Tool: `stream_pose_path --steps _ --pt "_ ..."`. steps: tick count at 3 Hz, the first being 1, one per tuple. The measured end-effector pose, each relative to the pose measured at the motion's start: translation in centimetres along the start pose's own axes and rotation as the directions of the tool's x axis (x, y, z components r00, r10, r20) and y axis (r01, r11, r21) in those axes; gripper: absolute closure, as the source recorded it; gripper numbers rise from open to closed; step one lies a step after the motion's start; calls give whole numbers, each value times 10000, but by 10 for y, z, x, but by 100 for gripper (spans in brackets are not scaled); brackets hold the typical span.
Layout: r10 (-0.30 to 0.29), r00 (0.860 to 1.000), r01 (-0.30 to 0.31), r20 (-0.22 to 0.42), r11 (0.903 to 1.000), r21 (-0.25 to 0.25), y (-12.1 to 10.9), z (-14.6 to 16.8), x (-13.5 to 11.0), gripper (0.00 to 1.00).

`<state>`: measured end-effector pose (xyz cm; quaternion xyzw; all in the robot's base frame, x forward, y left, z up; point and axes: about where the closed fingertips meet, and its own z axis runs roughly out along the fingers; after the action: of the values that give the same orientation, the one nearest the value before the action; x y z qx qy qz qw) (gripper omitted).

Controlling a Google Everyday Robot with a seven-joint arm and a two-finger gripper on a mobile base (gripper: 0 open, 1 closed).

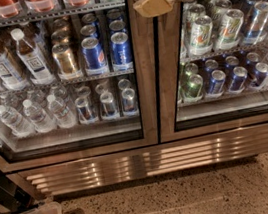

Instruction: Open left fridge door

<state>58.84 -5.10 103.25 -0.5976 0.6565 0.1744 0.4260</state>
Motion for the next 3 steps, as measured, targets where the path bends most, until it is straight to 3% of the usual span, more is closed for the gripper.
stream_pose_path --steps 3 --pt "-41 10000 41 68 10000 -15 -1 -2 -2 100"
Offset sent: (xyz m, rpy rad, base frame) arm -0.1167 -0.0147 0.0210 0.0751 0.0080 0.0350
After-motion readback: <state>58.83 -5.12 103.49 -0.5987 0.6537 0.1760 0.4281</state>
